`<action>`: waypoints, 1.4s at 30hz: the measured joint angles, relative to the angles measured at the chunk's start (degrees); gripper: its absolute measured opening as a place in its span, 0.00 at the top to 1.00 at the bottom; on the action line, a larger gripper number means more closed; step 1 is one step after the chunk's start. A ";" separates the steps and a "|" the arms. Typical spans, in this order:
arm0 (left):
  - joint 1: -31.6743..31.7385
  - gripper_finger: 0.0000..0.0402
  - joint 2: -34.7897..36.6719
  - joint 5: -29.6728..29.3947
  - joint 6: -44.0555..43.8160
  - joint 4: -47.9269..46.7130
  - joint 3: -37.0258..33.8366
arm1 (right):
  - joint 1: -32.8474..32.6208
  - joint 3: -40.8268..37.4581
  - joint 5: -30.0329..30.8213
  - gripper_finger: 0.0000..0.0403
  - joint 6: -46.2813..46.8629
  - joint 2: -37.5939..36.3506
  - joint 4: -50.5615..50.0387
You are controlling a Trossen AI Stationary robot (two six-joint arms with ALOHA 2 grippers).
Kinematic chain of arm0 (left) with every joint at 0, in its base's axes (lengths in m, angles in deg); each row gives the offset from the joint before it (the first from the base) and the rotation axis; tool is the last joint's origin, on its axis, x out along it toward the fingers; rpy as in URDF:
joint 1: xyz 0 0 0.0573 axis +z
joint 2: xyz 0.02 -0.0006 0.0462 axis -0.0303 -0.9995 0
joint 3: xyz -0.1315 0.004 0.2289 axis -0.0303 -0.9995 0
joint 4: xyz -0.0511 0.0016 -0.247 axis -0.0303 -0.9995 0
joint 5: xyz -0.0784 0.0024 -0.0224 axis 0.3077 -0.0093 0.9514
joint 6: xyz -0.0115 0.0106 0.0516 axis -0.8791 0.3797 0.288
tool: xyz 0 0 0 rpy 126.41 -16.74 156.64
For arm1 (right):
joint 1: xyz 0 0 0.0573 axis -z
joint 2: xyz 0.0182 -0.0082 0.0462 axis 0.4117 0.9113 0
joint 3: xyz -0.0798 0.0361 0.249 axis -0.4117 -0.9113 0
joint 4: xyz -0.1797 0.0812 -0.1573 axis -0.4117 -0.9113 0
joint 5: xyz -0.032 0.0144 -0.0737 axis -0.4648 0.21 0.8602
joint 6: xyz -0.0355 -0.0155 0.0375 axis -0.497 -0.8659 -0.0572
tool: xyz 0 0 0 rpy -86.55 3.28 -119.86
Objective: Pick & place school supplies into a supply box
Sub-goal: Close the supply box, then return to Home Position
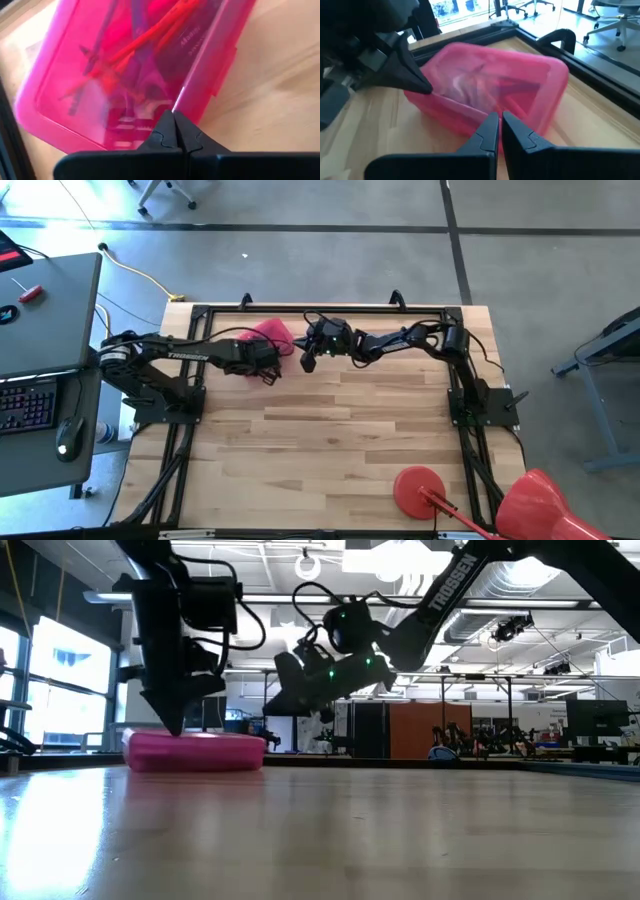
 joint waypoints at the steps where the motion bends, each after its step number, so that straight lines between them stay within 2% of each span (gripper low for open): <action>1: 0.00 0.98 -0.09 0.00 0.57 -0.07 0.83 | 0.11 0.00 -0.01 1.00 -0.02 0.00 0.27; 7: -0.03 0.96 -0.08 -3.47 4.44 -2.66 7.11 | 0.68 0.00 -0.35 1.00 -1.21 0.07 1.22; 13: -0.04 0.95 -0.08 -10.61 5.08 -18.64 17.67 | 0.76 -0.11 -3.52 1.00 -3.66 -2.21 0.03; 15: -0.12 0.97 0.69 -12.23 5.62 -24.57 22.53 | 0.76 -0.11 -4.86 1.00 -5.29 -6.20 -2.37; 18: -0.49 0.97 3.60 -16.01 8.60 -29.66 29.58 | 0.35 0.04 -4.51 1.00 -10.13 -14.78 -11.29; 21: -2.36 0.94 8.17 -19.20 11.62 -32.90 34.26 | -1.31 0.02 2.07 1.00 -15.99 -24.88 -24.27; 24: -5.29 0.91 15.51 -20.70 11.74 -36.21 35.13 | -4.00 0.02 8.43 1.00 -20.84 -35.51 -36.27; 28: -13.88 0.93 28.91 -20.26 6.98 -38.77 29.22 | -8.96 -5.71 14.34 1.00 -22.52 -49.10 -41.31; 30: -19.70 0.95 36.76 -20.06 3.63 -36.02 22.83 | -12.01 -11.93 16.69 1.00 -23.24 -56.80 -40.66; 32: -25.41 0.97 44.31 -20.02 3.52 -28.73 14.43 | -15.11 -19.55 18.77 1.00 -23.06 -65.07 -39.23; 34: -30.50 0.97 51.78 -20.12 8.78 -18.00 4.57 | -18.06 -28.22 19.11 1.00 -21.84 -73.37 -36.59; 37: -36.25 0.93 60.96 -19.77 22.10 1.12 -10.33 | -21.68 -40.83 15.48 1.00 -19.61 -85.57 -32.41; 40: -39.54 0.89 67.72 -20.05 36.39 17.36 -22.49 | -24.17 -50.76 12.00 1.00 -18.23 -96.39 -30.27; 42: -40.62 0.88 71.33 -19.63 41.95 24.00 -28.08 | -24.99 -55.57 11.97 1.00 -18.28 -102.39 -30.10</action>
